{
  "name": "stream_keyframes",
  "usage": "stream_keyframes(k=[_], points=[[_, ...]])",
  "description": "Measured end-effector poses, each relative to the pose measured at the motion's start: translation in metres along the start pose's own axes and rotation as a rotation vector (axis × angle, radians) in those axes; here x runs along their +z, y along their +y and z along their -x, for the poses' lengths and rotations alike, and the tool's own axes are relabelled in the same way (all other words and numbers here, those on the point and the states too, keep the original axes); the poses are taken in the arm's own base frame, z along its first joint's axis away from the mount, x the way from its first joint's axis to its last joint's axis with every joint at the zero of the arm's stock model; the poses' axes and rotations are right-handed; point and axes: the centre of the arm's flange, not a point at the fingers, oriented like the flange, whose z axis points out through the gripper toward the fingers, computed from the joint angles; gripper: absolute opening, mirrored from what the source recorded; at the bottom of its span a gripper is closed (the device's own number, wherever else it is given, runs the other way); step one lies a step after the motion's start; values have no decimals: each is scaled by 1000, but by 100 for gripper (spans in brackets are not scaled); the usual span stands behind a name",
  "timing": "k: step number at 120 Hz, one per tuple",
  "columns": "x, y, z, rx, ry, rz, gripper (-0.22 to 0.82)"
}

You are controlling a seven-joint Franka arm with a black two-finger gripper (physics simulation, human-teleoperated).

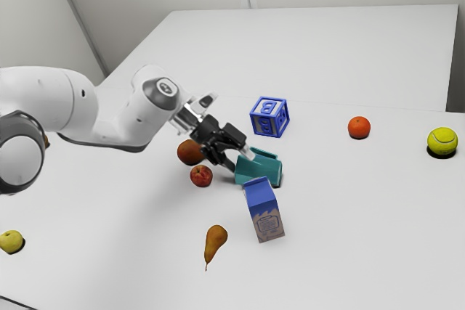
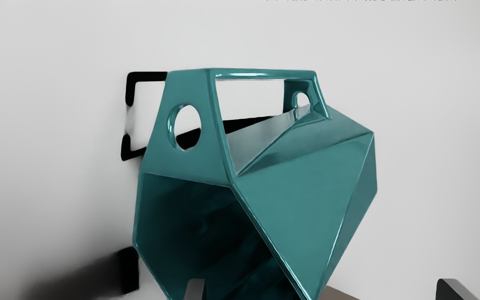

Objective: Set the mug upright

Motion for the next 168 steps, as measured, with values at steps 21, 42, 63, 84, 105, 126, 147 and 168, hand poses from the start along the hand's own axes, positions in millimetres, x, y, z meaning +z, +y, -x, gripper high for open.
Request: stream_keyframes(k=[21, 42, 63, 84, 105, 126, 147, 168], points=[[5, -2, -10, 51, 16, 27, 60], [19, -1, -8, 85, 5, 49, 59], [23, 2, -7, 120, 1, 60, 32], [24, 7, -9, 155, 1, 63, 16], [25, 11, -9, 184, 0, 64, -1], [24, 18, -10, 211, -1, 60, -10], [20, 26, -12, 239, 3, 51, -15], [12, 44, -13, 280, 9, 27, -17]])
